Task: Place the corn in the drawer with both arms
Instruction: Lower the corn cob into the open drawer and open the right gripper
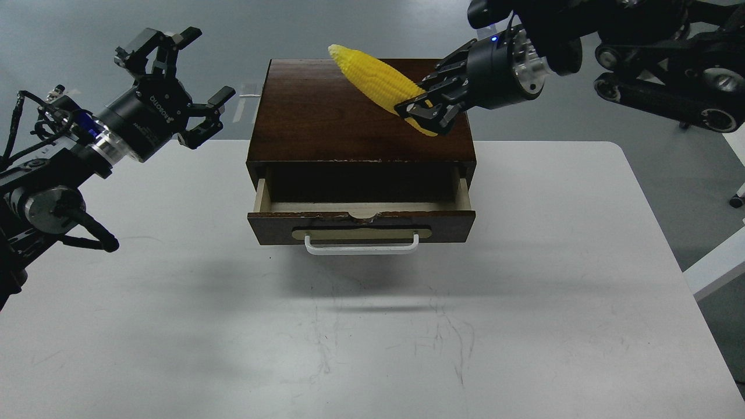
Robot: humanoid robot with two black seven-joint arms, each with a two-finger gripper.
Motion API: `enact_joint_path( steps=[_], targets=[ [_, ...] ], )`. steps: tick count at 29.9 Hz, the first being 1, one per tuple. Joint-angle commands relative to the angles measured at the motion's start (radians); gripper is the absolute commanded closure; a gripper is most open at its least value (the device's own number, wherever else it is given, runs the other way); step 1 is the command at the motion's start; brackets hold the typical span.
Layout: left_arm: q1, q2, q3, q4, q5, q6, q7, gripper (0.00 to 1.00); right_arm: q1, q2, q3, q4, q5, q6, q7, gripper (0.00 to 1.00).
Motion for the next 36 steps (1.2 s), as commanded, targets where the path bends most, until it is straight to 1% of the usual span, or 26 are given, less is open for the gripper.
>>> enact_joint_path(
  steps=[1,5,9,14,21,23,25,30,32,33,34,36],
  targets=[
    [-0.003,0.001,-0.001,0.0,0.002,0.001,0.0,0.02,0.036,0.045,-0.038,0.049,-0.086,-0.06,0.0,0.95],
    [-0.007,0.001,-0.004,0.0,0.002,0.001,0.0,0.02,0.035,0.061,-0.056,0.075,-0.248,-0.117,0.0,0.95],
    [-0.007,0.007,-0.004,0.0,0.002,0.0,0.0,0.02,0.01,0.069,-0.07,0.075,-0.313,-0.177,0.0,0.95],
    [-0.007,0.01,-0.004,0.0,0.004,0.0,0.0,0.02,-0.031,0.083,-0.108,0.075,-0.321,-0.227,0.0,0.95],
    [-0.007,0.019,-0.004,0.0,0.004,-0.003,0.0,0.02,-0.068,0.088,-0.125,0.064,-0.327,-0.232,0.0,0.94],
    [-0.007,0.021,-0.004,0.0,0.004,-0.003,0.0,0.02,-0.07,0.088,-0.127,0.059,-0.327,-0.232,0.0,0.88],
    [-0.007,0.021,-0.004,0.0,0.004,-0.002,0.0,0.02,-0.071,0.089,-0.127,0.056,-0.327,-0.232,0.0,0.86],
    [-0.007,0.019,-0.006,0.0,0.004,-0.002,0.0,0.02,-0.077,0.097,-0.127,0.039,-0.327,-0.232,0.0,0.66],
    [-0.007,0.021,-0.006,0.0,0.004,-0.002,0.0,0.02,-0.08,0.097,-0.127,0.036,-0.327,-0.232,0.0,0.6],
    [-0.007,0.019,-0.004,0.0,0.004,-0.002,0.0,0.02,-0.08,0.097,-0.127,0.036,-0.327,-0.232,0.0,0.59],
    [-0.007,0.021,-0.006,0.0,0.004,-0.002,0.0,0.02,-0.08,0.097,-0.127,0.036,-0.327,-0.232,0.0,0.55],
    [-0.007,0.019,-0.006,0.0,0.002,-0.002,0.0,0.02,-0.082,0.097,-0.127,0.036,-0.327,-0.232,0.0,0.49]
  ],
)
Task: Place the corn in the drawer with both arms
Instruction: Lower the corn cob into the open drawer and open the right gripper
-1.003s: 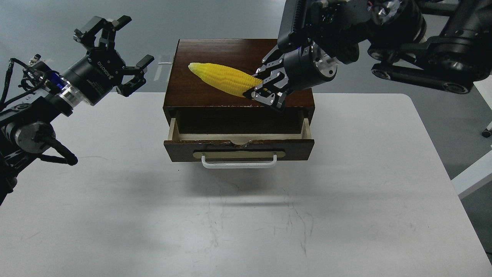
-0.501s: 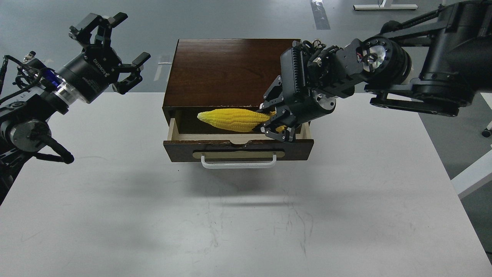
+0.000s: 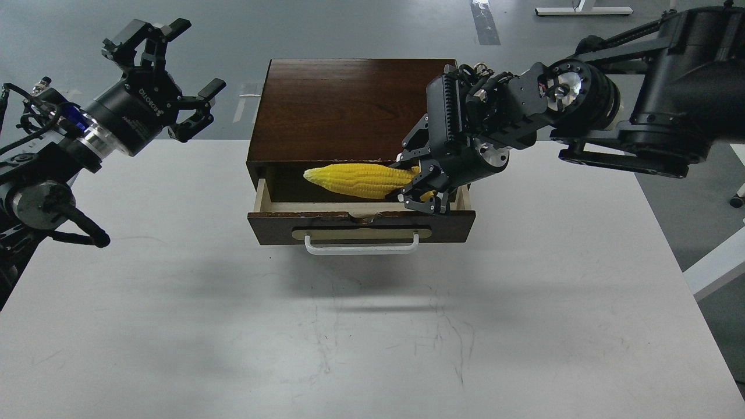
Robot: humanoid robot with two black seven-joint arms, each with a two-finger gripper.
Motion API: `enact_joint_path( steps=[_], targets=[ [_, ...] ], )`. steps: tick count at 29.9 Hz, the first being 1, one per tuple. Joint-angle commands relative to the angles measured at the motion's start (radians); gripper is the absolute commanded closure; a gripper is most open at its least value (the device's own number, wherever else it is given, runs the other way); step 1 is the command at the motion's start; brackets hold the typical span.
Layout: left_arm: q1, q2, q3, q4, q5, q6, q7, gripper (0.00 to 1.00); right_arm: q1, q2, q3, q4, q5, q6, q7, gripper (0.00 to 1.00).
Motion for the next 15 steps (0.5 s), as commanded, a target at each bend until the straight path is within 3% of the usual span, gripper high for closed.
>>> enact_joint_path(
  steps=[1,7,15],
  targets=[
    [0.0,0.0,0.0,0.0,-0.002,0.0,0.0,0.02,-0.002,0.002,0.0,-0.001,0.0,0.0,0.0,0.49],
    [0.0,0.0,0.0,0.0,-0.002,0.0,0.0,0.02,-0.002,0.002,0.0,-0.001,0.0,0.0,0.0,0.38],
    [0.0,-0.001,-0.002,0.0,-0.002,0.0,0.0,0.02,0.0,0.002,0.0,-0.001,0.0,0.0,0.0,0.34]
  ],
)
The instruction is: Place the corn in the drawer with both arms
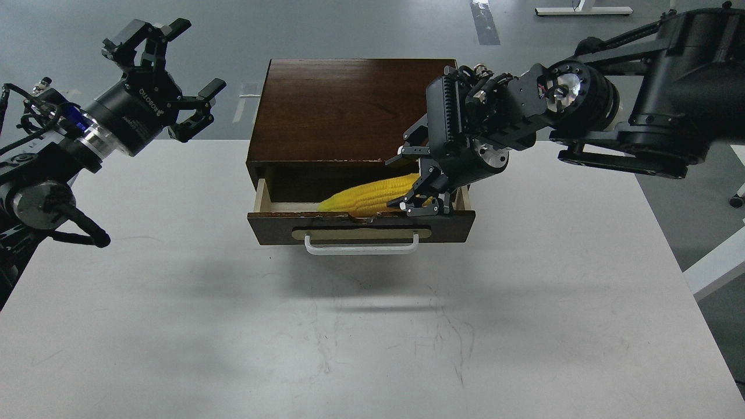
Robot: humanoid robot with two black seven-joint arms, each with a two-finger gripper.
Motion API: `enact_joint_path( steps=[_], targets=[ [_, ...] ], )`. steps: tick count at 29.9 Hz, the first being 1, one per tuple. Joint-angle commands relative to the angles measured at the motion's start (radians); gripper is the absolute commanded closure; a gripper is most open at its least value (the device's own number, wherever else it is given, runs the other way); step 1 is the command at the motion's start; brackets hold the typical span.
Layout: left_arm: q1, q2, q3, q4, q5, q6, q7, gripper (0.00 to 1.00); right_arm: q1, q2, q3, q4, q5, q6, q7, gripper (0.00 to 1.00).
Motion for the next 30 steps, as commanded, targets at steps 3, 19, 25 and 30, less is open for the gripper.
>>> enact_joint_path(
  steps=[3,19,25,30],
  targets=[
    [0.0,-0.001,-0.003,0.0,0.0,0.0,0.0,0.02,0.005,-0.002,0.002,0.0,0.005,0.0,0.0,0.31],
    [0.002,-0.019,-0.003,0.018,0.002,-0.003,0.0,0.02,-0.102,-0.092,0.251,-0.175,0.79,0.029,0.0,0.04],
    [0.006,-0.031,-0.003,0.029,0.002,-0.005,0.0,0.02,-0.216,-0.149,0.336,-0.209,1.337,0.031,0.0,0.02],
    [0.011,-0.047,-0.003,0.037,0.002,-0.003,0.0,0.02,-0.377,-0.228,0.512,-0.204,1.62,0.041,0.0,0.01]
  ],
)
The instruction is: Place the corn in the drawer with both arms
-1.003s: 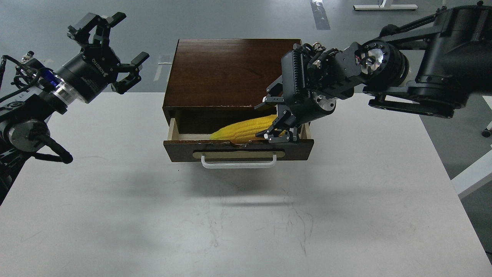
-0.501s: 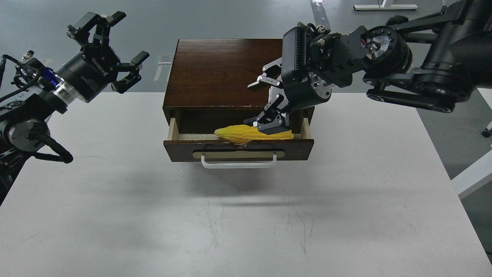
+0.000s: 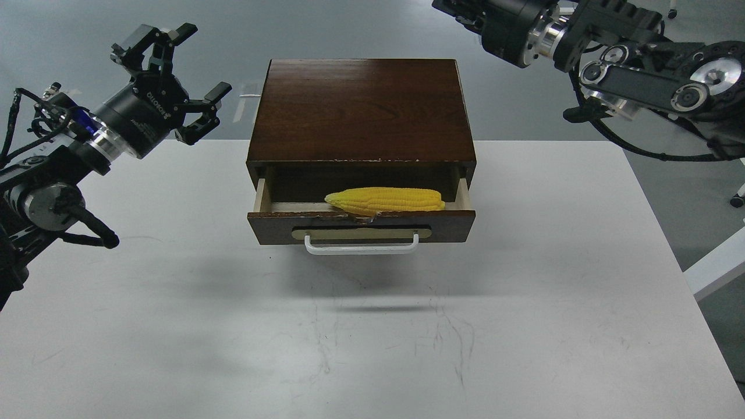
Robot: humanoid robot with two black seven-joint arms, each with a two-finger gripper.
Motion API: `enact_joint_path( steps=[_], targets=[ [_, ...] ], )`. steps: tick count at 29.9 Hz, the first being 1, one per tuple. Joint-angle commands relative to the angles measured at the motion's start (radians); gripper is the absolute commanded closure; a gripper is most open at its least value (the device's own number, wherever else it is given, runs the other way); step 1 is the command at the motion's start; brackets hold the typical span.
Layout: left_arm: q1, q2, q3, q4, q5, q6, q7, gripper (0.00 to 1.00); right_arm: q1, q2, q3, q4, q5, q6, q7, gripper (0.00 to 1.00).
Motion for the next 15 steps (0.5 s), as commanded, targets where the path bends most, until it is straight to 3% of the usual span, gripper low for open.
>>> enact_joint_path(
  steps=[1,9,15],
  targets=[
    [0.004,-0.012,0.0,0.006,0.0,0.008,0.0,0.02,-0.155,-0.061,0.18,0.001,0.193,0.041,0.0,0.01],
    [0.009,-0.034,0.002,0.011,-0.002,0.017,0.0,0.02,-0.558,-0.118,0.588,-0.005,0.225,0.291,0.0,0.0],
    [0.009,-0.071,0.003,0.042,-0.003,0.012,0.0,0.02,-0.671,-0.118,0.639,-0.016,0.231,0.314,0.0,0.0]
  ],
)
